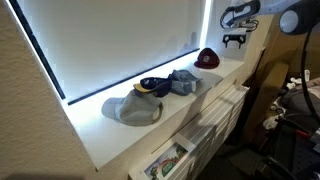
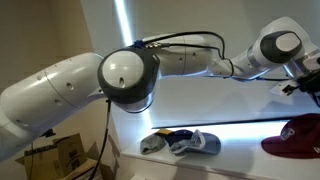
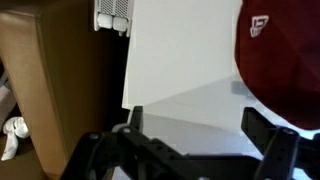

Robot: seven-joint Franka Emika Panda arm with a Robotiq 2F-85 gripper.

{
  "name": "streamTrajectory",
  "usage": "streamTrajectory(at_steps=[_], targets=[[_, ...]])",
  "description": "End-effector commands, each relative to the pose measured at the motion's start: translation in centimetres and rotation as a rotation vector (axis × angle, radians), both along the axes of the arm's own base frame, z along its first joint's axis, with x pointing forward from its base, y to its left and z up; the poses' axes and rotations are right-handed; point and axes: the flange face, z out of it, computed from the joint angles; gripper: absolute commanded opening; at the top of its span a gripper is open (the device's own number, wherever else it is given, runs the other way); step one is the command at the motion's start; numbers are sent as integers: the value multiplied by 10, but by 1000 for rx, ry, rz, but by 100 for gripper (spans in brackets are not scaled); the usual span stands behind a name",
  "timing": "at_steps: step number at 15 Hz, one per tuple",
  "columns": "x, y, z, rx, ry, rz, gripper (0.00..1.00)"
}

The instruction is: Move the cap on the windowsill to the left

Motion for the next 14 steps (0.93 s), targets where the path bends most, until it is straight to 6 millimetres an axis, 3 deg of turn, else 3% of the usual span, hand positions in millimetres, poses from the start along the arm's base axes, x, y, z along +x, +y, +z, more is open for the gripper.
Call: streamTrajectory(at_steps=[1,5,8,14], targets=[[15,-1,10,-78,-163,-96,100],[18,-12,26,-103,-375,-197,100],[12,-17,32,-36,-387,8,100],[-18,-41,22,28,-362,341,100]])
